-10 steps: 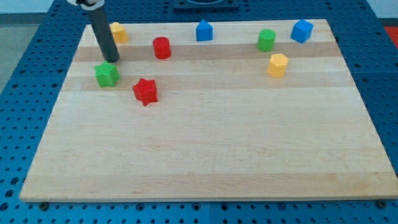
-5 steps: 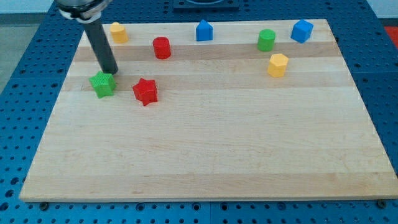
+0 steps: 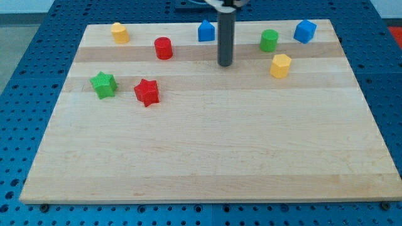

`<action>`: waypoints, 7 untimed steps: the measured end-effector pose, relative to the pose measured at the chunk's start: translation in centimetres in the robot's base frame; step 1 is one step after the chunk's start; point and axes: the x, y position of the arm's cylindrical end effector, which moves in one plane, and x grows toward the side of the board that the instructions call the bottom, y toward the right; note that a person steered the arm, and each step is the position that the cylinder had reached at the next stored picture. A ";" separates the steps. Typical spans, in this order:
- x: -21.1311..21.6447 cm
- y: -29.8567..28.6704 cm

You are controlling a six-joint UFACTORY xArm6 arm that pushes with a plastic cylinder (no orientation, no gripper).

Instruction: Place the green star and hexagon parallel to each other

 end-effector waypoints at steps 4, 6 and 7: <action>1.2 12.5; 1.1 14.7; 1.2 14.9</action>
